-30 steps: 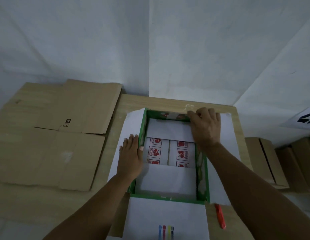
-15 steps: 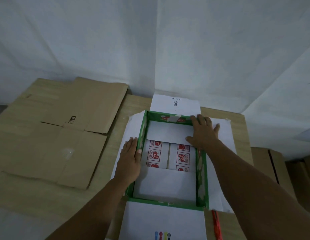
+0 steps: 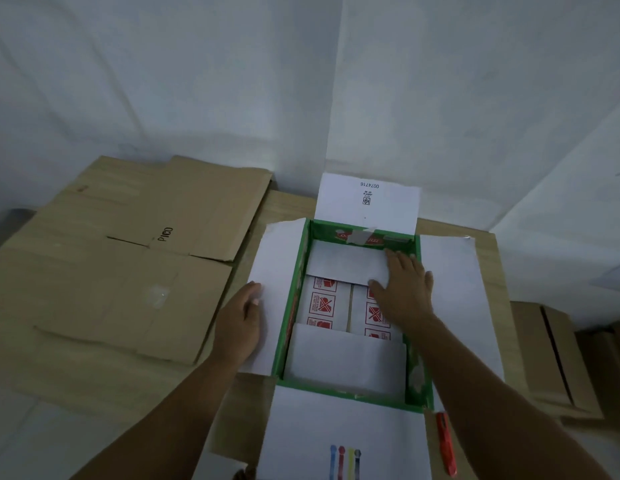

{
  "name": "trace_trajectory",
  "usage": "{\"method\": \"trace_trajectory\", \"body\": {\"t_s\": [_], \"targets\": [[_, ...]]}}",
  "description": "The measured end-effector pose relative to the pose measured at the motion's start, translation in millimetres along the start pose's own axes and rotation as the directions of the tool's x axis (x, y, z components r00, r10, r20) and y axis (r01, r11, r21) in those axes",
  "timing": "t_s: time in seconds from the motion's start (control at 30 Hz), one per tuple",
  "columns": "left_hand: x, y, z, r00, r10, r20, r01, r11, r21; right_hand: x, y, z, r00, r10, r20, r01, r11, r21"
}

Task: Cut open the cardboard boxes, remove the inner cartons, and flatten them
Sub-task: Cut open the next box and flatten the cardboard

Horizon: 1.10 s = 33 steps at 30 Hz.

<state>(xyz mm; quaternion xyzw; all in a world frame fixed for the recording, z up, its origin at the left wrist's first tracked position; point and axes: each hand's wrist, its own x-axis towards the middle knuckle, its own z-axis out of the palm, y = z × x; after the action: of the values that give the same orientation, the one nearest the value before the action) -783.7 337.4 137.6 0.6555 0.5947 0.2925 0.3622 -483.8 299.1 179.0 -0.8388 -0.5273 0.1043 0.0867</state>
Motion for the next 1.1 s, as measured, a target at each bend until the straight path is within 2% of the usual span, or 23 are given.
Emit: {"method": "trace_trajectory", "body": {"t_s": [0.07,0.17,0.23,0.27,0.33,0.43,0.5,0.6,0.7,0.77,0.83,0.9,0.97,1.03,1.1], "targets": [[-8,-12,-12,0.999,-0.029,-0.035,0.029,1.000,-0.010,-36,-31,9,0.998,-0.010,0.056,0.001,0.990,0.142],[-22,-28,-26,0.997,-0.064,-0.047,0.063,0.998,-0.018,-89,-86,19,0.972,-0.088,0.217,0.006,0.936,0.352],[-28,-38,-35,0.996,-0.075,-0.048,0.075,0.997,-0.004,-119,-119,23,0.940,-0.172,0.295,0.042,0.916,0.398],[-31,-43,-39,0.996,-0.075,-0.048,0.075,0.997,0.007,-131,-132,27,0.924,-0.210,0.320,0.093,0.934,0.345],[-35,-53,-48,0.997,-0.069,-0.042,0.070,0.997,0.015,-147,-150,39,0.899,-0.244,0.364,0.212,0.969,0.127],[-40,-63,-60,0.997,-0.079,-0.020,0.078,0.997,-0.025,-156,-163,54,0.905,-0.290,0.312,0.353,0.920,-0.168],[-43,-66,-66,0.997,-0.077,-0.012,0.076,0.996,-0.048,-156,-168,55,0.890,-0.318,0.326,0.403,0.883,-0.240],[-46,-71,-75,0.997,-0.077,-0.007,0.076,0.993,-0.088,-157,-175,43,0.890,-0.308,0.337,0.381,0.908,-0.176],[-47,-74,-85,0.998,-0.064,0.009,0.065,0.990,-0.126,-157,-180,26,0.917,-0.295,0.268,0.311,0.950,-0.019],[-46,-74,-88,0.999,-0.034,0.033,0.039,0.986,-0.165,-157,-185,11,0.939,-0.299,0.169,0.291,0.954,0.073],[-43,-66,-88,0.999,0.002,0.046,0.007,0.980,-0.200,-157,-191,-2,0.945,-0.323,-0.041,0.325,0.929,0.177],[-38,-49,-87,0.999,0.043,0.029,-0.034,0.970,-0.242,-160,-194,-12,0.894,-0.306,-0.327,0.397,0.880,0.262],[-35,-23,-89,0.996,0.088,0.006,-0.083,0.955,-0.284,-162,-196,-20,0.844,-0.205,-0.495,0.412,0.839,0.355],[-34,4,-91,0.985,0.174,0.004,-0.164,0.937,-0.310,-165,-197,-29,0.867,-0.096,-0.489,0.347,0.821,0.454],[-34,26,-89,0.954,0.299,0.026,-0.278,0.914,-0.296,-167,-191,-30,0.879,-0.034,-0.475,0.292,0.827,0.481]]}}
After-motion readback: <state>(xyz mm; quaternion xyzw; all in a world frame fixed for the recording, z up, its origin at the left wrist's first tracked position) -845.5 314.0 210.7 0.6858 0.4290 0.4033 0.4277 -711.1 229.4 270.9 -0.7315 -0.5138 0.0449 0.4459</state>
